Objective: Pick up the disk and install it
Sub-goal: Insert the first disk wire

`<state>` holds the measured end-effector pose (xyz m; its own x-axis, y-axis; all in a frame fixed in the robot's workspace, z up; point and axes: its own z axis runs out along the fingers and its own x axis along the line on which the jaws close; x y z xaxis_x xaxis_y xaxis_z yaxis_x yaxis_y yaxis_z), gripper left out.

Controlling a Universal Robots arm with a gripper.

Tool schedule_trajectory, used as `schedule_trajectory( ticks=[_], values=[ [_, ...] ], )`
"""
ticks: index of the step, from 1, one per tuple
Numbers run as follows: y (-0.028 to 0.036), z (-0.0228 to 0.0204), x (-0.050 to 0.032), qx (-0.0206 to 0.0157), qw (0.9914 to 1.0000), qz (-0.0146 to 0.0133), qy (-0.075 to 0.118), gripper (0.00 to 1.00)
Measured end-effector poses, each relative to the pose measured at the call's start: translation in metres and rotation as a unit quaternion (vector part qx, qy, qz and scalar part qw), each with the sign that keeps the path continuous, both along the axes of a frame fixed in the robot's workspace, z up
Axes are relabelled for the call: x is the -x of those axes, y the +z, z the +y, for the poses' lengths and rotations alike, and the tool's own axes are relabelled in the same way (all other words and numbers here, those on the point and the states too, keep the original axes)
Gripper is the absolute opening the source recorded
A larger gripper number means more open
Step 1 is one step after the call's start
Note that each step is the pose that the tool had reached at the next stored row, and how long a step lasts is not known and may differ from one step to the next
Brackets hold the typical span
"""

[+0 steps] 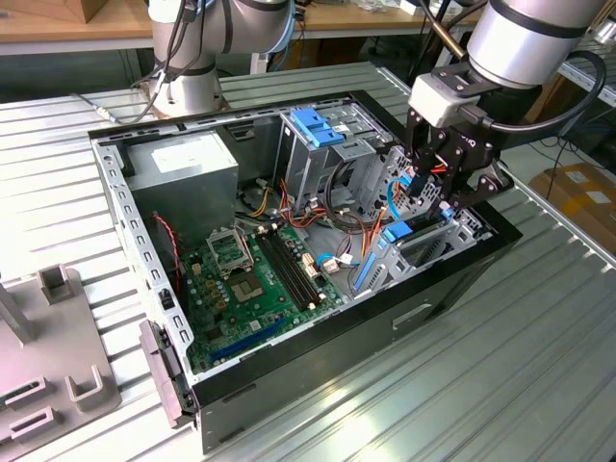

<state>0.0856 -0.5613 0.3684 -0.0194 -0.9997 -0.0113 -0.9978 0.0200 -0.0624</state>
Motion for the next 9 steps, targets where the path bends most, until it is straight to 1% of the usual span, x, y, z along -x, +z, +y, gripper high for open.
schedule_trajectory(
  ticks=[3,6,8,9],
  values=[
    [-0.0001,0.0,0.0,0.0,1.0,0.0,0.0,0.45],
    [-0.0002,0.0,-0.0022,-0.0001,1.0,0.0002,0.0,0.45],
    [-0.0001,0.0,-0.005,0.0,1.0,0.0012,0.0,0.45],
    [0.0005,0.0,-0.0054,0.0001,1.0,0.0023,0.0,0.45]
  ],
)
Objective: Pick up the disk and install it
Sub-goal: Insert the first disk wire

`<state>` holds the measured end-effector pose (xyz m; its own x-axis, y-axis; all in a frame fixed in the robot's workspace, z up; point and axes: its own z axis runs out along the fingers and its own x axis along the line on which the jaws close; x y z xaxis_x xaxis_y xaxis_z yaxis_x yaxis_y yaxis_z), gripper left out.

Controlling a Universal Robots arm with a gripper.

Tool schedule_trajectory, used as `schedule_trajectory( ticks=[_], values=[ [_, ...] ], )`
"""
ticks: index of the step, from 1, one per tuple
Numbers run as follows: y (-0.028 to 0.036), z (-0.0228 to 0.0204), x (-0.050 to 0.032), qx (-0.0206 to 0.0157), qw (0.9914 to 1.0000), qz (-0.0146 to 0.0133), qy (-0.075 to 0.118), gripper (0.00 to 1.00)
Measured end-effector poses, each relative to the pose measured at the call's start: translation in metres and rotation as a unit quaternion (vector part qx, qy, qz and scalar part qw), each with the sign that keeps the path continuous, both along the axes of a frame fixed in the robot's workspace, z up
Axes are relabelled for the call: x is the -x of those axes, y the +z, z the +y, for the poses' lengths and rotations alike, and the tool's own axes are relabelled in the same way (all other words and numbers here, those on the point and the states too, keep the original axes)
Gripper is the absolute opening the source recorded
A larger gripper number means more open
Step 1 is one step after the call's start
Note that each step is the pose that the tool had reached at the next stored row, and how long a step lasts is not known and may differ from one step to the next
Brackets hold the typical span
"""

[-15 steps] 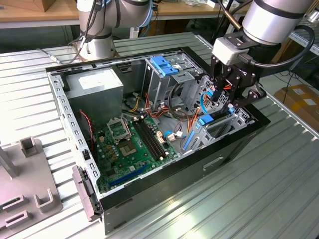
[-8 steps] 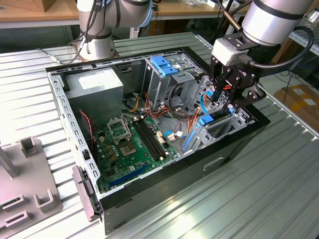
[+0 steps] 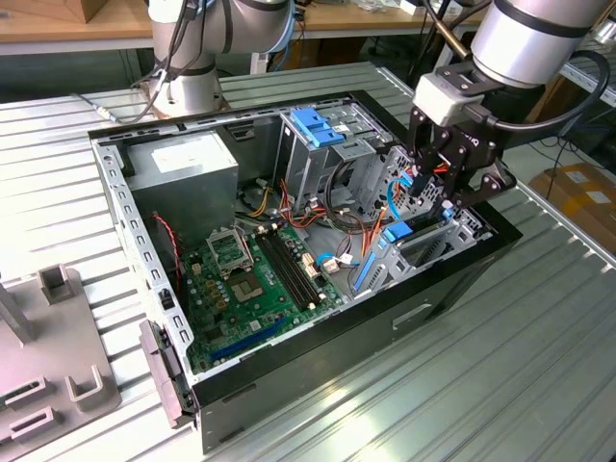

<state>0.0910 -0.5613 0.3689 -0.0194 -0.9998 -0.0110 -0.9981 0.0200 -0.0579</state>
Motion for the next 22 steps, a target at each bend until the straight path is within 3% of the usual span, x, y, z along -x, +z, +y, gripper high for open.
schedule_trajectory(
  ticks=[6,14,22],
  values=[
    [0.0005,0.0043,-0.0002,-0.0001,1.0,0.0009,0.0,0.45],
    [0.0005,0.005,-0.0003,-0.0001,1.0,0.001,0.0,0.45],
    [0.0005,0.005,-0.0103,-0.0001,1.0,0.0028,0.0,0.45]
  ],
)
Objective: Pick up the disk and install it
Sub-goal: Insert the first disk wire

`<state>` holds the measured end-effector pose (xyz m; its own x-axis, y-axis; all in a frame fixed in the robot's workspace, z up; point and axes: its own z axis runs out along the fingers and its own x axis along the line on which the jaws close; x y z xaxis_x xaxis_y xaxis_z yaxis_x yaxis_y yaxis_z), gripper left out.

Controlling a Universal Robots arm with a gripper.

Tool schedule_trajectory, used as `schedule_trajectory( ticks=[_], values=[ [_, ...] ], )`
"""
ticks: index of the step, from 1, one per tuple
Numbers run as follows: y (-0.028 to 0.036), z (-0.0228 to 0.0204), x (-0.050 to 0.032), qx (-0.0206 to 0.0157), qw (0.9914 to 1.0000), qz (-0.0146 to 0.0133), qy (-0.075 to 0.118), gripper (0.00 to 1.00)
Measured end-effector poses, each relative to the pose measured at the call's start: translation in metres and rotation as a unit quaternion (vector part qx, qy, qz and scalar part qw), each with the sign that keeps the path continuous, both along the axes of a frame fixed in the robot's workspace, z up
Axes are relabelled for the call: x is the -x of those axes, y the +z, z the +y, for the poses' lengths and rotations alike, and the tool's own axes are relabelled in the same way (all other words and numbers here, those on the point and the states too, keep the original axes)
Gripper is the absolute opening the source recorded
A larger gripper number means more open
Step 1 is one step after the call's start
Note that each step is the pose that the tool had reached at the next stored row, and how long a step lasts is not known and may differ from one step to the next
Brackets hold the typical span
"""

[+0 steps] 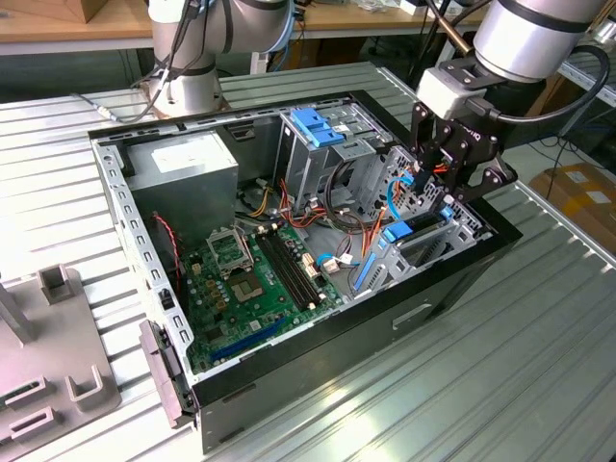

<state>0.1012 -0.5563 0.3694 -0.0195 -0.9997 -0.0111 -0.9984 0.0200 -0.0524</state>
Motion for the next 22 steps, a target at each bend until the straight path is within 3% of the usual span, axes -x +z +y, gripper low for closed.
schedule_trajectory(
  ticks=[8,12,18,22],
  values=[
    [0.0008,0.0068,-0.0008,0.0,1.0,0.0002,0.0,0.45],
    [0.01,0.0069,-0.0008,0.0,1.0,0.0002,0.0,0.45],
    [0.0072,0.0072,-0.004,0.0,1.0,0.0002,0.0,0.45],
    [0.0039,0.0105,-0.006,0.0,1.0,0.0002,0.0,0.45]
  ],
)
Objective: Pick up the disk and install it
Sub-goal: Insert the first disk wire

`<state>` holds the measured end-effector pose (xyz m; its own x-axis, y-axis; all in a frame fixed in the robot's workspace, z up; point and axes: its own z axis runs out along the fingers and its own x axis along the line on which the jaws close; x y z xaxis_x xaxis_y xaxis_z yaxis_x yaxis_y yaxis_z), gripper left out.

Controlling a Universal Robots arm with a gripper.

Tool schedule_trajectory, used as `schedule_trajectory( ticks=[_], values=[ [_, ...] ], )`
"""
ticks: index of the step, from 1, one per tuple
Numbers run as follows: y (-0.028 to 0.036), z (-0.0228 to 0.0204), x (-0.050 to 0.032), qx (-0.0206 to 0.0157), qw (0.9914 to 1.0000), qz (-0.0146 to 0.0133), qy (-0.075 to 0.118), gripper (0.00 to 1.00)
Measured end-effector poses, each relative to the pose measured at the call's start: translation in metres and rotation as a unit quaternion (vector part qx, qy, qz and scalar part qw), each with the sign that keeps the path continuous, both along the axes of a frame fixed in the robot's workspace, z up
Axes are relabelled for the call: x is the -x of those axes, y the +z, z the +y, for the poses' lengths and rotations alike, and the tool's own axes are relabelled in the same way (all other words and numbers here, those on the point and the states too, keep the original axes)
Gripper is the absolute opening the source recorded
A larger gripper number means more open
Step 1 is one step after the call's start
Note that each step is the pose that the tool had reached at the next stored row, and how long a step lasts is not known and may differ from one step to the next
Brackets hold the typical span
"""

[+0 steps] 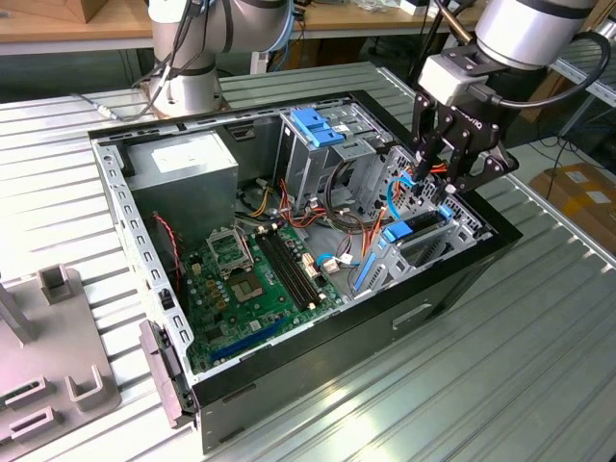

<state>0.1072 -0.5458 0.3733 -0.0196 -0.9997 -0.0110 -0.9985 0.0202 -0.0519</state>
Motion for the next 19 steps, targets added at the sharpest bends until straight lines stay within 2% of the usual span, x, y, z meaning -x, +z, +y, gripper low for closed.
schedule_trajectory(
  ticks=[2,5,19],
  values=[
    [-0.0048,0.0015,-0.0001,0.0,1.0,0.0,0.0,0.45],
    [-0.0085,0.002,-0.0001,0.0,1.0,0.0,0.0,0.45],
    [-0.0093,0.002,-0.0001,0.0,1.0,0.0,0.0,0.43]
  ],
)
